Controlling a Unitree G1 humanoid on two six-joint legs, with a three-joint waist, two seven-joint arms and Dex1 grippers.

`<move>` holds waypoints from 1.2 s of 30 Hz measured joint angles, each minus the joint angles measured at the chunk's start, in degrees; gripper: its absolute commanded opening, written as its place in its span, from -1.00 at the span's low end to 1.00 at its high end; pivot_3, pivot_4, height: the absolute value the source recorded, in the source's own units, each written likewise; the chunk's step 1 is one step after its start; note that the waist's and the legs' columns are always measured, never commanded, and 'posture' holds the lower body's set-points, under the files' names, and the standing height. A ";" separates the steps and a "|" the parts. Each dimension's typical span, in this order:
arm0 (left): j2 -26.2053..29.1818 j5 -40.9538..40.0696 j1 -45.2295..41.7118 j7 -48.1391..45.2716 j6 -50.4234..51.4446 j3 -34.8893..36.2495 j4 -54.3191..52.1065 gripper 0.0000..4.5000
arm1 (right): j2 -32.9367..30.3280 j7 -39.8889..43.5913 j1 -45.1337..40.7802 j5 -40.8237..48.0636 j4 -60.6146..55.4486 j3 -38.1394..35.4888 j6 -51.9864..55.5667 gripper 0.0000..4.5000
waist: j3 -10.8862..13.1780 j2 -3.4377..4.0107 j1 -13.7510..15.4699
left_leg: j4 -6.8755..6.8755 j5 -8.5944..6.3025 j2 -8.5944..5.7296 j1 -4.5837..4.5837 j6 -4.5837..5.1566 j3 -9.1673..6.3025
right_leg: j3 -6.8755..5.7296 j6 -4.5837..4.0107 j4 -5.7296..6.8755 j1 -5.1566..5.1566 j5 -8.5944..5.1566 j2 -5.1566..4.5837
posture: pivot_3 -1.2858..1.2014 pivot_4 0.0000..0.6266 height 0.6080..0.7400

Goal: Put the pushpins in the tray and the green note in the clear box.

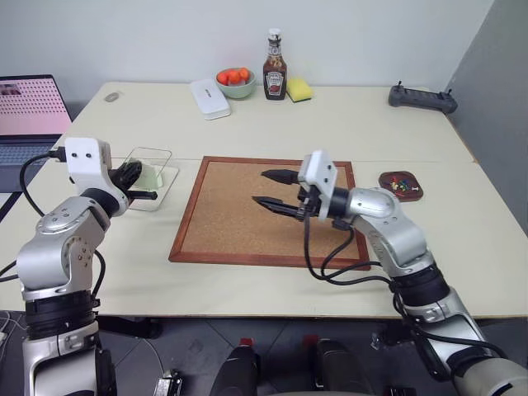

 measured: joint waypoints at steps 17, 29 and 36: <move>1.76 10.48 -13.61 -3.53 -18.30 -4.94 32.03 -0.13 | 1.21 -1.13 -2.78 -2.51 1.86 0.84 5.17 0.18 | -0.07 -0.11 -0.51 | 0.14 0.15 -0.01 -1.20 -0.26 0.29 | 0.19 -0.44 0.82 -1.67 0.27 -0.08 | 0.03 -0.52 1.00; 2.24 11.19 -13.59 -4.46 -19.95 -4.90 32.03 0.82 | 1.24 -1.22 -2.78 -2.92 1.86 0.82 5.17 0.18 | -0.06 -0.11 -0.52 | 0.63 0.03 0.01 -1.21 -0.03 0.28 | 0.16 -0.50 1.00 -1.60 0.32 -0.01 | 0.03 -0.52 1.00; 0.42 8.24 -9.10 -5.63 -20.83 -3.41 14.97 0.82 | 1.13 -2.28 -0.09 -2.16 0.15 -1.80 4.74 0.18 | -0.07 -0.11 -0.33 | 0.76 0.04 0.04 -1.34 -0.05 0.23 | 0.16 -0.56 0.98 -1.61 0.39 -0.02 | 0.03 -0.52 1.00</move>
